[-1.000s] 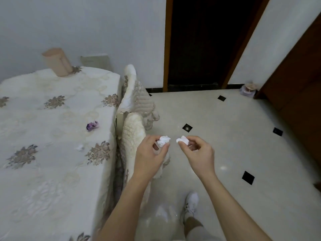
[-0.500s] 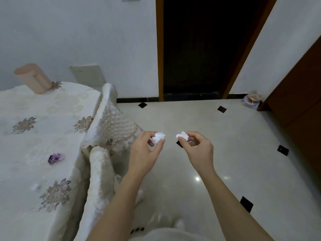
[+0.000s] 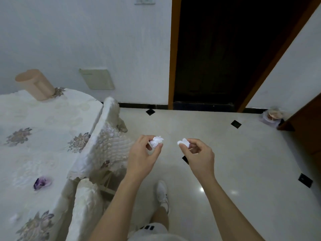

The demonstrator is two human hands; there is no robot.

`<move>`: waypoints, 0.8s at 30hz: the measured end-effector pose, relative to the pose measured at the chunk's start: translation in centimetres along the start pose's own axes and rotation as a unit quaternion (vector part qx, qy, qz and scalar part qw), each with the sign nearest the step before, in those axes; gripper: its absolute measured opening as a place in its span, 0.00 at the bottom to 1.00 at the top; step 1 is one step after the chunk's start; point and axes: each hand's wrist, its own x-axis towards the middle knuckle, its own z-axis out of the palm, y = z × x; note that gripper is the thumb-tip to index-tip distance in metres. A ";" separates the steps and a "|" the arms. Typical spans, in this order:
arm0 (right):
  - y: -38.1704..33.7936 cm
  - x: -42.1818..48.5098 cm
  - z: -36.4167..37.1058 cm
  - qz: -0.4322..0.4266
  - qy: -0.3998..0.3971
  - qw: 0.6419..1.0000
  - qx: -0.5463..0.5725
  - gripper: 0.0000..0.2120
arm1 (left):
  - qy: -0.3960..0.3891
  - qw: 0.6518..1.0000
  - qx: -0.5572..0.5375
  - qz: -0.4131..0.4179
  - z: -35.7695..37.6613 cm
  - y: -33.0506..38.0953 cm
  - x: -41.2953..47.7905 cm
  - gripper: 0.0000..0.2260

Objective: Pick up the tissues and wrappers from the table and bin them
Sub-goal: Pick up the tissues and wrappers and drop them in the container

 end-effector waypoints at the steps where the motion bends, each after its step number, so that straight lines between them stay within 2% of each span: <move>1: -0.2 1.6 0.7 -0.007 -0.004 1.000 -0.006 0.07 | 0.005 1.000 0.000 -0.004 0.2 -0.4 1.5 0.08; 9: -5.1 16.1 8.7 -0.073 -0.049 0.994 -0.058 0.08 | 0.034 0.999 -0.012 -0.014 0.7 -3.4 16.7 0.10; 14: -7.7 23.9 13.4 -0.080 -0.054 0.993 -0.063 0.09 | 0.030 0.999 0.017 0.005 0.6 -4.6 25.0 0.11; 24: -7.1 36.4 20.4 -0.069 -0.089 0.993 -0.048 0.10 | 0.069 0.997 0.018 -0.040 1.8 -9.6 37.3 0.09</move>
